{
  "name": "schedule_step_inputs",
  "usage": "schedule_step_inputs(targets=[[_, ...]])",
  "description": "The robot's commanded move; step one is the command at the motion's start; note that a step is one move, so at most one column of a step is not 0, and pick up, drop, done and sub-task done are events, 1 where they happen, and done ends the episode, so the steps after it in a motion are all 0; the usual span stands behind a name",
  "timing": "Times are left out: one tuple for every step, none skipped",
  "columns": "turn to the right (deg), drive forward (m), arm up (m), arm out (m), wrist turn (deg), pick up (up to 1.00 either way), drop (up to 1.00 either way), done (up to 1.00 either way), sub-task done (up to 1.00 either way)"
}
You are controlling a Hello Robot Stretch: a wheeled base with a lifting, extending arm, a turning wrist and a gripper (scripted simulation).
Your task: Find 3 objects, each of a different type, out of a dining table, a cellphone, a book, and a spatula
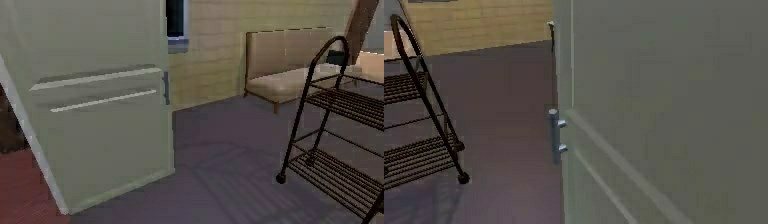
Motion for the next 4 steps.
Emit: schedule_step_inputs(targets=[[-36.0, 0.00, 0.00, 0.00, 0.0, 0.00, 0.00, 0.00, 0.00], [0.0, 0.20, 0.00, 0.00, 0.0, 0.00, 0.00, 0.00, 0.00], [45.0, 0.00, 0.00, 0.00, 0.0, 0.00, 0.00, 0.00, 0.00], [39.0, 0.00, 0.00, 0.00, 0.0, 0.00, 0.00, 0.00, 0.00]])
